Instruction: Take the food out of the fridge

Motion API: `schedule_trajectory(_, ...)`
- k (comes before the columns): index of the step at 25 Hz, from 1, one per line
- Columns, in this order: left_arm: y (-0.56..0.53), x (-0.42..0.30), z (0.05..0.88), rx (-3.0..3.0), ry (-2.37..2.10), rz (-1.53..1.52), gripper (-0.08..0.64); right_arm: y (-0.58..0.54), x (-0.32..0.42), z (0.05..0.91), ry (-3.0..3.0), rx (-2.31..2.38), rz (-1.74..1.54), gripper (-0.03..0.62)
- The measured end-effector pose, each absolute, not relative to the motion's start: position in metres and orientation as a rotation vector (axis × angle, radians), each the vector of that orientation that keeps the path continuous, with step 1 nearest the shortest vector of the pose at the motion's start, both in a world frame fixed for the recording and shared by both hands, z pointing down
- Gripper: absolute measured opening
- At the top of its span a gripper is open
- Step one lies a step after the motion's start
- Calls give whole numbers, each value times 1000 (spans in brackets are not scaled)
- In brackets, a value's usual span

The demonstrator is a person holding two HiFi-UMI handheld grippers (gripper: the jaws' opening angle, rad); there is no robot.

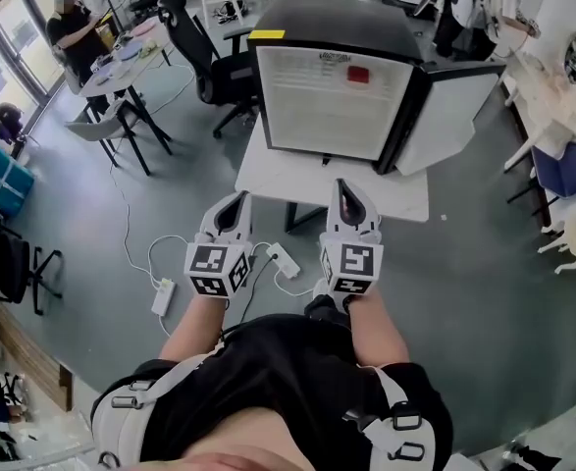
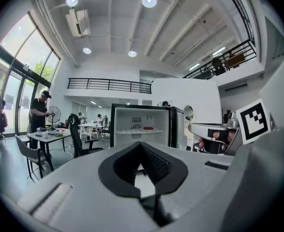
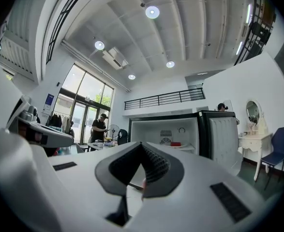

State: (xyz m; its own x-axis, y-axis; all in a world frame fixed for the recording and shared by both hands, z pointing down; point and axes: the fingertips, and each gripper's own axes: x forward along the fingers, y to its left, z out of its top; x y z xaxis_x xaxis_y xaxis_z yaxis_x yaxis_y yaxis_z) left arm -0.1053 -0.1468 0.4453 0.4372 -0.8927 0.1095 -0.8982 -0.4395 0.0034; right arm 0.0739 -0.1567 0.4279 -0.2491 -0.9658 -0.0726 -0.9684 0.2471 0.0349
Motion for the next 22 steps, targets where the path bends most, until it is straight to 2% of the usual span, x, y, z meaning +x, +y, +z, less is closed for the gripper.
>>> schedule_trajectory(11, -289, -24, 439, 2606, -1626, 152, 3, -298, 140, 431, 2520, -1874, 90, 8)
schedule_trajectory(22, -347, -1, 444, 2623, -1575, 184, 3, -359, 162, 437, 2529, -1896, 72, 8)
